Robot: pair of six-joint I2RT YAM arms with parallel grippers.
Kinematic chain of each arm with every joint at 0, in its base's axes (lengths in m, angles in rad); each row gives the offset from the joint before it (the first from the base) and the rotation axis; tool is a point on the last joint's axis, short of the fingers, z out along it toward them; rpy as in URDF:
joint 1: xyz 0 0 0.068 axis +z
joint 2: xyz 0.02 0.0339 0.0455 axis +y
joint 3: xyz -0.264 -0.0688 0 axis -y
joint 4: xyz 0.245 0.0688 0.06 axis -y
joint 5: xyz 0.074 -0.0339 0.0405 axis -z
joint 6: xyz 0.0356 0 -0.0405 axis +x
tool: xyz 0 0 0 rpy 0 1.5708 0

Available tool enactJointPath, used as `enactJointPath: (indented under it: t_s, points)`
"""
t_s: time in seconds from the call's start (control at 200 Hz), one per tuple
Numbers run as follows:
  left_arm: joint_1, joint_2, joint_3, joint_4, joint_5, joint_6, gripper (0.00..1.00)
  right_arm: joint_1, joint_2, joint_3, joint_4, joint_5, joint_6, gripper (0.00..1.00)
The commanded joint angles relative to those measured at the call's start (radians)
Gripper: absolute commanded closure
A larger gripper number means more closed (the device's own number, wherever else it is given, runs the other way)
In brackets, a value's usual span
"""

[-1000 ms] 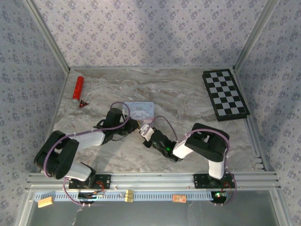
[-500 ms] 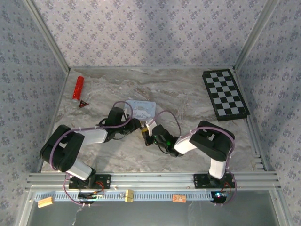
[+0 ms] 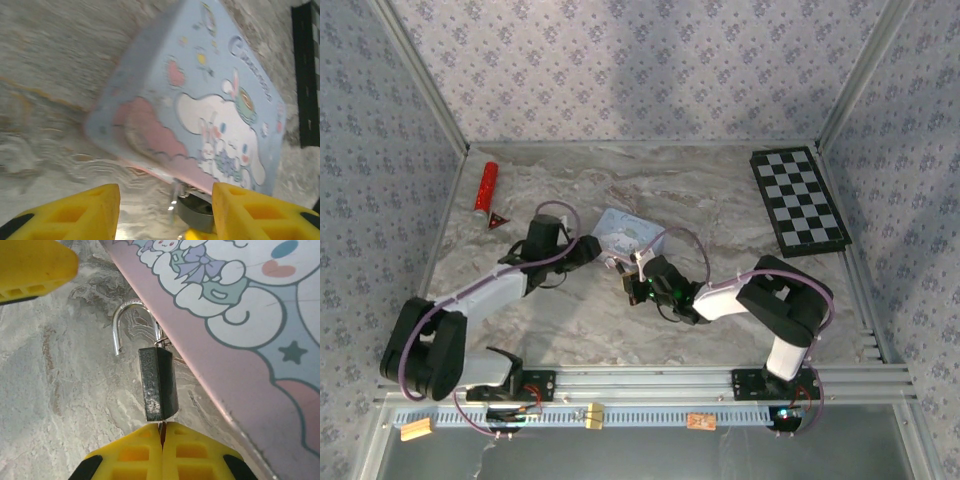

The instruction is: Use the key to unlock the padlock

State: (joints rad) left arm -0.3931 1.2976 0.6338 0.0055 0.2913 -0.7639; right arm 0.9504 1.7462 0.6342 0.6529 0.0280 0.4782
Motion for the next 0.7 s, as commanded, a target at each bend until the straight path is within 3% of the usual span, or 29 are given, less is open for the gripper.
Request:
enactJointPath:
  t_s: [0.0,0.18,0.34,0.695]
  points:
    - [0.009,-0.031,0.086,-0.18,-0.067,0.11,0.48,-0.007,-0.02,-0.001,-0.044,-0.016,0.049,1.0]
    - [0.01,0.022,0.21,-0.295,-0.208,0.206,0.47,-0.012,-0.033,-0.01,-0.061,0.0,0.056,1.0]
    - [0.002,0.167,0.312,-0.282,-0.159,0.241,0.46,-0.016,-0.036,-0.014,-0.069,0.004,0.06,1.0]
    - [-0.042,0.422,0.5,-0.312,-0.161,0.341,0.46,-0.043,-0.048,-0.031,-0.086,0.012,0.072,1.0]
